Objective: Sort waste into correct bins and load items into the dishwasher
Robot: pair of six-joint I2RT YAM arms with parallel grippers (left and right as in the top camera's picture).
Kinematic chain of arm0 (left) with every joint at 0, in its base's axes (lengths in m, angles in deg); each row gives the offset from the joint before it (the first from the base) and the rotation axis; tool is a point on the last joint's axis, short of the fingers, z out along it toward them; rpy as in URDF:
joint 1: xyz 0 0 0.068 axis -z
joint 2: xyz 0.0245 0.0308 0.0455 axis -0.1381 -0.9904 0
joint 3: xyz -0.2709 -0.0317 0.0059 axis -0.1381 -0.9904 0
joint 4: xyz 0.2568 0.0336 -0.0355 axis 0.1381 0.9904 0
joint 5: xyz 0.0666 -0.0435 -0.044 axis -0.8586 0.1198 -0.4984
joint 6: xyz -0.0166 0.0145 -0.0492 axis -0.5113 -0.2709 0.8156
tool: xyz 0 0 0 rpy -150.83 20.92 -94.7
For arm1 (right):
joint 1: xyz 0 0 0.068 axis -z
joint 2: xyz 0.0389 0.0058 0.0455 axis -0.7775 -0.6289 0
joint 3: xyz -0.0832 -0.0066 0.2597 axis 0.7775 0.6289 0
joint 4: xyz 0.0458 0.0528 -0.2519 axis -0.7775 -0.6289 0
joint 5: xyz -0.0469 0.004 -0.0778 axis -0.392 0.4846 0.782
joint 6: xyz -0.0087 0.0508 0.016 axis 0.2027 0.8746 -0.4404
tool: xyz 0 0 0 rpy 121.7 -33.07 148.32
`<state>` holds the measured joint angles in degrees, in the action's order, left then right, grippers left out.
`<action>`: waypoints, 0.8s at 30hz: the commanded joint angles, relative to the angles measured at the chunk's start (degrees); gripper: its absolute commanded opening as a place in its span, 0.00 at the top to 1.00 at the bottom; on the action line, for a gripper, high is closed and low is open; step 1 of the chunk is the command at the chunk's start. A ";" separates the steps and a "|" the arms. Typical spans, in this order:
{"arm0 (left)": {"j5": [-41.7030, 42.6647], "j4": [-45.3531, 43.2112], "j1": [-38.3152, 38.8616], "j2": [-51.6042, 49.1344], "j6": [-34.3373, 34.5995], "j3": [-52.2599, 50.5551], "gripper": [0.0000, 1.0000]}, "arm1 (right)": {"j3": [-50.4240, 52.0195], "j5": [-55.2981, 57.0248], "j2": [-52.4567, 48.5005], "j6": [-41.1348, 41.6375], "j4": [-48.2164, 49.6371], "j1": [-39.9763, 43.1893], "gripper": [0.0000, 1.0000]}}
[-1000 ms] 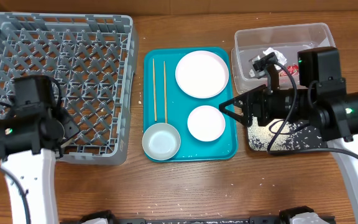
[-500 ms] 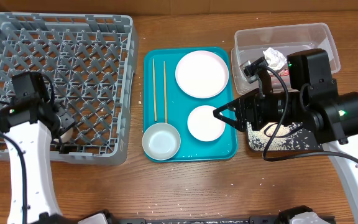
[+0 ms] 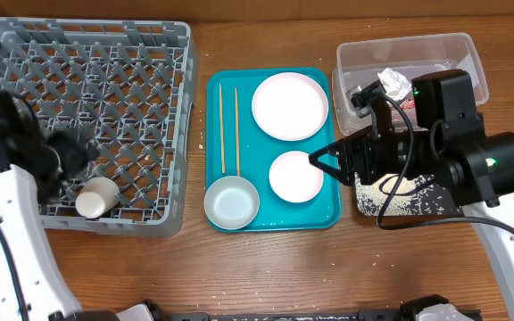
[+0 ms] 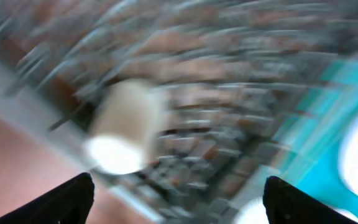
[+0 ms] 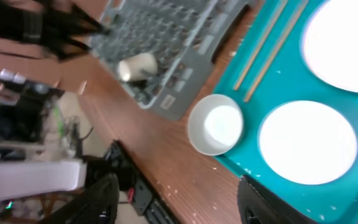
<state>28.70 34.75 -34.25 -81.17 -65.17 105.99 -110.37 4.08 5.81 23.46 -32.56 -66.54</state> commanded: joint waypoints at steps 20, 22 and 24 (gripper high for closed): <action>5.07 10.36 28.35 14.69 -17.92 23.28 0.00 | -0.55 24.39 -17.88 10.47 8.41 -19.41 0.18; 5.09 10.36 28.35 14.32 -17.90 23.17 0.00 | -0.55 23.19 -17.70 10.45 7.80 -19.41 0.00; 5.09 10.38 28.30 13.94 -17.90 23.06 0.00 | -0.55 20.65 -17.62 10.45 7.39 -19.41 0.00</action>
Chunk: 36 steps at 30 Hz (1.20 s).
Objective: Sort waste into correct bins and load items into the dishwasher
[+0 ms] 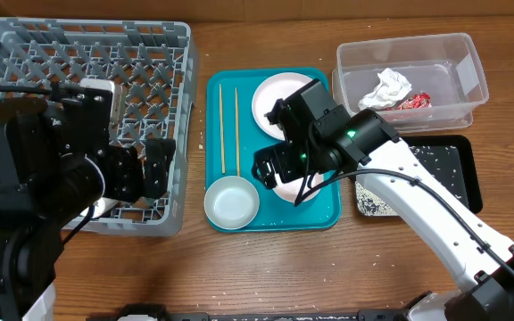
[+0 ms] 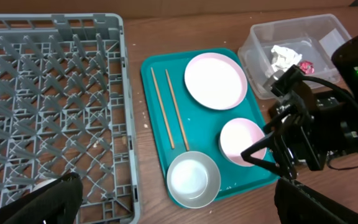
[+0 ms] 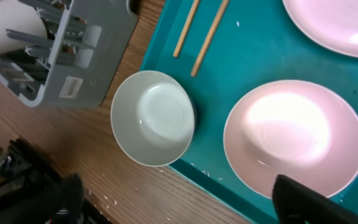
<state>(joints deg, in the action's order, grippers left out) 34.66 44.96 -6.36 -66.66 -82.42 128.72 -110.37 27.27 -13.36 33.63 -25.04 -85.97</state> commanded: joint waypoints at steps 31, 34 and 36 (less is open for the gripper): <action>-0.90 0.15 0.42 -12.61 -0.66 0.33 0.00 | -6.43 14.16 26.36 -16.98 -4.24 26.84 0.00; -0.90 0.15 0.42 -13.84 -0.66 0.33 0.00 | -5.20 18.99 30.16 -17.00 0.68 26.82 0.00; -0.90 0.15 0.42 -14.73 -0.66 0.33 0.00 | -2.32 19.89 33.97 -17.07 6.10 26.80 0.00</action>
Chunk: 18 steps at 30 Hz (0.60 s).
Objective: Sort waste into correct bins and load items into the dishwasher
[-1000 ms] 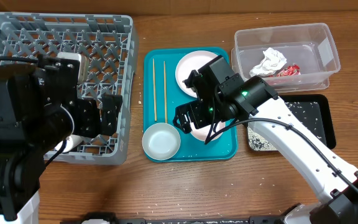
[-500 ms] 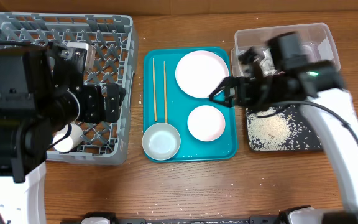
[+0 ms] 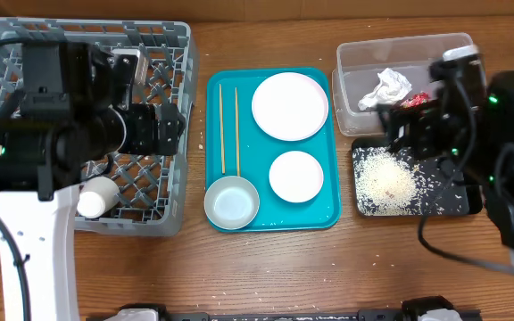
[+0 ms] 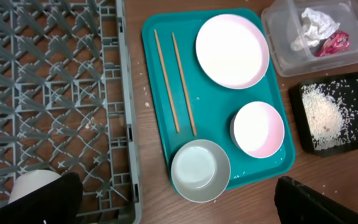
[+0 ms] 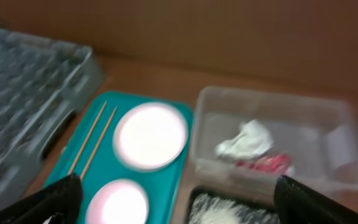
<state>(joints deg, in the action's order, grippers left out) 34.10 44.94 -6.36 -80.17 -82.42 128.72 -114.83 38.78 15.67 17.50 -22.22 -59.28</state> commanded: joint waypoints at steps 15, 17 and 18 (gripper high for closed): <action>-0.33 0.15 0.42 -8.41 -0.68 0.33 0.00 | 56.76 3.54 44.37 -1.27 31.61 0.11 0.00; -0.33 0.15 0.42 -9.18 -0.66 0.33 0.00 | 62.82 3.56 48.39 -0.13 35.52 0.11 0.00; -0.33 0.15 0.42 -9.62 -0.66 0.33 0.00 | 66.14 3.54 50.56 -0.11 37.75 0.09 0.00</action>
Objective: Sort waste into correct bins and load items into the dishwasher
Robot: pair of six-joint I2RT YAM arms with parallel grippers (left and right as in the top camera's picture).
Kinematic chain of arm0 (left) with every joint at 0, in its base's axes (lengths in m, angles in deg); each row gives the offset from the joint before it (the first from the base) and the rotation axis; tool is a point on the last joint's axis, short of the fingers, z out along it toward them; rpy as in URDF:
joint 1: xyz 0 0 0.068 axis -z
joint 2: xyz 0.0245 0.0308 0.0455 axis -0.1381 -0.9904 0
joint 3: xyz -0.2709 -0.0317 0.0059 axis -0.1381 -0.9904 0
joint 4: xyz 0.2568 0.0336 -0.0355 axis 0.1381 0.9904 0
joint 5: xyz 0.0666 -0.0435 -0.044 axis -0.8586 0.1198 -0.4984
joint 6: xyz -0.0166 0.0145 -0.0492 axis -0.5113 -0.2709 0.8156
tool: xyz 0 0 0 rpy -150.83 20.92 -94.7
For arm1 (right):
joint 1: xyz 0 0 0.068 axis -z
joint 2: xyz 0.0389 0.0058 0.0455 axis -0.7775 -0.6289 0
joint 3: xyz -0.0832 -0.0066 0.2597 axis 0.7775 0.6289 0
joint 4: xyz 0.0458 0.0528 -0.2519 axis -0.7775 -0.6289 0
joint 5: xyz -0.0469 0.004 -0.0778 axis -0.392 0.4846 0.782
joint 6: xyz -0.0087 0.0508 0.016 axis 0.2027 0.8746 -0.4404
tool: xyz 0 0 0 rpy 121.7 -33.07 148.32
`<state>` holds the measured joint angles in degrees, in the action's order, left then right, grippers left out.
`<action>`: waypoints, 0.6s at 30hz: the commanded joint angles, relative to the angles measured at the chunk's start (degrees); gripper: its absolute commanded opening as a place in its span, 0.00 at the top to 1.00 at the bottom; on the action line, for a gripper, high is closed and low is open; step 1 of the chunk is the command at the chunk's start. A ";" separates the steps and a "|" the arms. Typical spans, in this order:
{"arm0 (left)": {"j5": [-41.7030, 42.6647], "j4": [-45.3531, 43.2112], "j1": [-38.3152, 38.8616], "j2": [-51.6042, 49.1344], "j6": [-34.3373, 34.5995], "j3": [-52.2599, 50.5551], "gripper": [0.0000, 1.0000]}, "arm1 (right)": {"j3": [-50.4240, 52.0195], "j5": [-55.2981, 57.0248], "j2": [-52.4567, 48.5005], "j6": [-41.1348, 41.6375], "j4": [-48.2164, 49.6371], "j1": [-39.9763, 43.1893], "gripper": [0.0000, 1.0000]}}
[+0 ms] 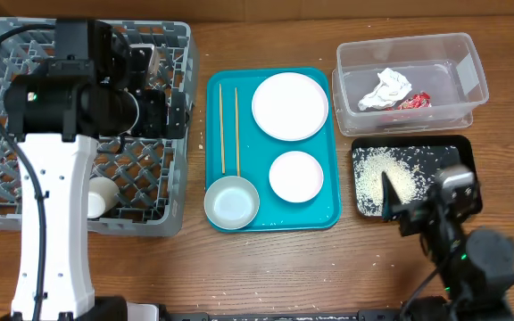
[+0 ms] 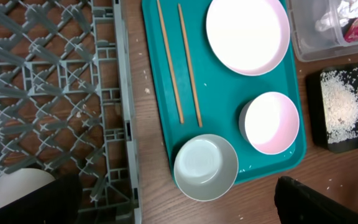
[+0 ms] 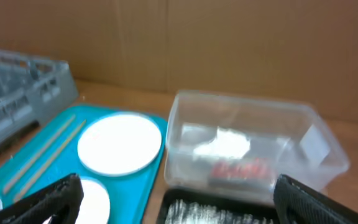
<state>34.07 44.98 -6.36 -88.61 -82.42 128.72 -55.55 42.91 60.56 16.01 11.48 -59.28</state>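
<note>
A teal tray (image 1: pixel 321 214) carries a large white plate (image 1: pixel 290 106), a small pink bowl (image 1: pixel 296 176), a pale grey bowl (image 1: pixel 232 203) and two chopsticks (image 1: pixel 228 129). A white cup (image 1: pixel 103 197) lies in the grey dish rack (image 1: pixel 78 53). My left gripper (image 1: pixel 173 112) hangs high over the rack's right edge, open and empty; in the left wrist view the gripper (image 2: pixel 178 198) spans the grey bowl (image 2: pixel 205 168) from far above. My right gripper (image 1: pixel 391 203) is open at the front right, over the black tray's front edge.
A clear bin (image 1: pixel 471 67) at the back right holds crumpled paper (image 1: pixel 388 89) and a red wrapper (image 1: pixel 415 101). A black tray (image 1: pixel 458 152) in front of it holds scattered rice (image 1: pixel 391 174). Bare wood runs along the table's front edge.
My right arm was over the clear bin and black tray; now it is low at the front right, looking across at the bin. The left arm shifted slightly toward the back. Nothing was picked up.
First my left arm was at the rack's left by the cup, and the right gripper was open beside the small pink bowl. Then the right arm reached across the tray over that bowl. Later it was over the bin, now front right. The dishes have not moved.
</note>
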 commanded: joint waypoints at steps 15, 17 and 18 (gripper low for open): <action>-0.31 0.09 0.42 -8.04 -0.66 0.33 0.00 | 28.28 -1.14 18.99 1.31 24.22 -1.49 0.00; -0.31 0.09 0.42 -8.55 -0.68 0.33 0.00 | 28.28 -1.16 18.99 1.31 21.92 -2.45 0.00; -0.28 0.09 0.42 -8.76 -0.66 0.33 0.00 | 28.26 -1.16 18.97 1.31 19.78 -3.17 0.01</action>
<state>34.10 44.96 -6.36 -96.43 -82.42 128.72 -27.90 42.26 78.92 16.97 34.00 -60.57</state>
